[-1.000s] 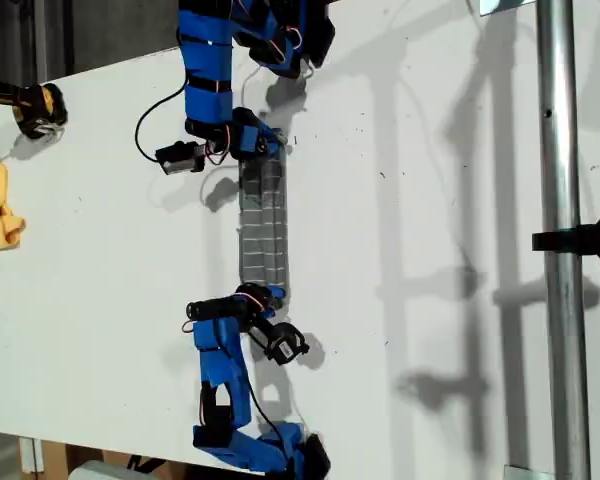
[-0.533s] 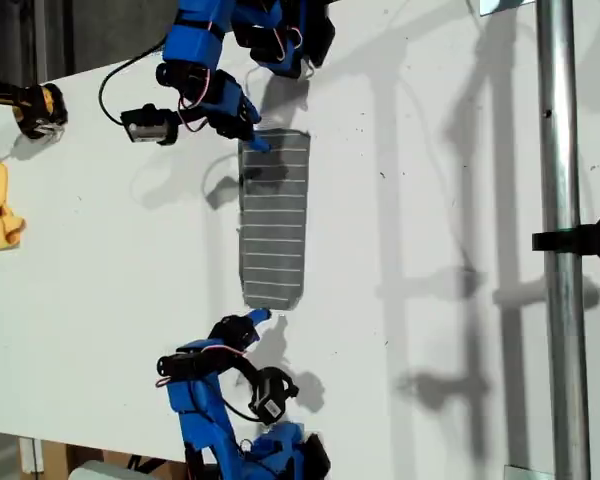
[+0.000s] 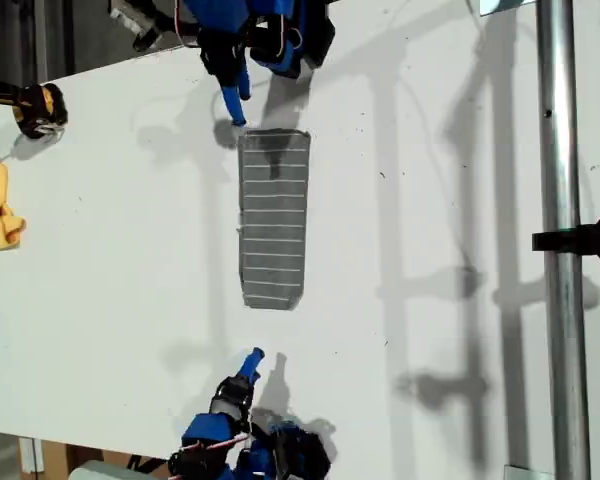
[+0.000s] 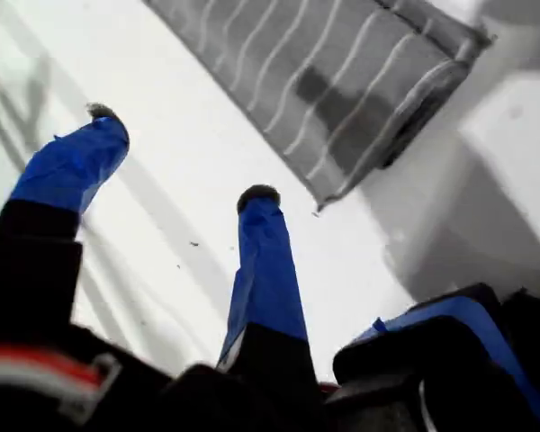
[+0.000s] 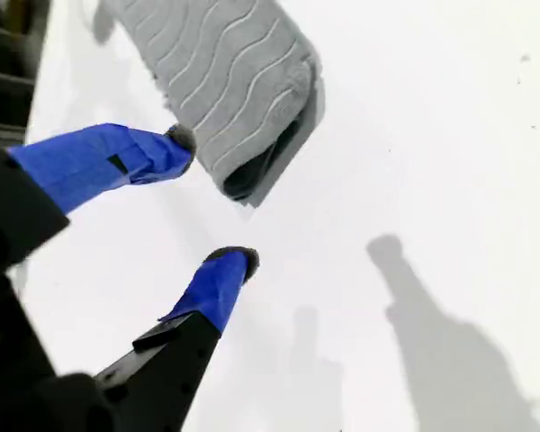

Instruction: Grasp corners of a towel and fold twice.

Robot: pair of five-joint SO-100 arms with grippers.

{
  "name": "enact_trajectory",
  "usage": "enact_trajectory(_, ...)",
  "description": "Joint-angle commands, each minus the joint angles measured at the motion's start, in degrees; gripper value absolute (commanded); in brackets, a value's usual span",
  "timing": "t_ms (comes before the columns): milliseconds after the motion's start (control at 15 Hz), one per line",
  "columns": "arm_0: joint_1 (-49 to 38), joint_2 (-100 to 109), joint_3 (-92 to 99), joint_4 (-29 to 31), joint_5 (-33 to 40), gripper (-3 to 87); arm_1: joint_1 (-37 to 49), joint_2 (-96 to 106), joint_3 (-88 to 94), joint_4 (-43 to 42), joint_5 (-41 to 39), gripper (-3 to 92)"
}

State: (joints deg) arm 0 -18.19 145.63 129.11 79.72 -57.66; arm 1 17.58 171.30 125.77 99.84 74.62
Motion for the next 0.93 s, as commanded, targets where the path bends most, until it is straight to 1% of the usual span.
enact_trajectory(0,2.55,28.65,18.37,-4.92,-3.43,17.5,-1.76,2.99,2.90,-1.85,4.22,28.5)
enact_trajectory(67,3.69,43.42,25.22,-3.78,-4.57,16.0,-2.55,3.08,5.80,-2.72,5.89,28.9)
enact_trajectory(133,6.59,51.33,27.86,-5.10,-4.22,14.1,-3.78,1.05,7.56,-3.96,7.38,29.0)
enact_trajectory(267,8.09,52.47,33.22,-7.56,-5.89,12.6,-3.96,-11.07,9.14,-5.19,9.32,31.6)
enact_trajectory(333,9.14,53.17,35.86,-9.32,-6.68,12.5,-3.43,-15.21,11.78,-8.09,8.88,32.3)
enact_trajectory(467,9.58,53.17,38.32,-10.02,-6.94,12.3,-2.64,-22.76,15.91,-12.57,8.70,33.2)
enact_trajectory(533,9.58,53.17,38.76,-9.93,-6.77,12.2,-1.32,-28.48,15.21,-13.80,8.09,33.8)
enact_trajectory(667,9.58,53.17,39.37,-10.02,-6.77,12.2,3.16,-36.56,16.26,-19.25,3.87,34.4)
enact_trajectory(867,9.40,53.17,40.34,-8.26,-7.73,12.1,11.25,-39.99,19.34,-26.54,-3.87,34.6)
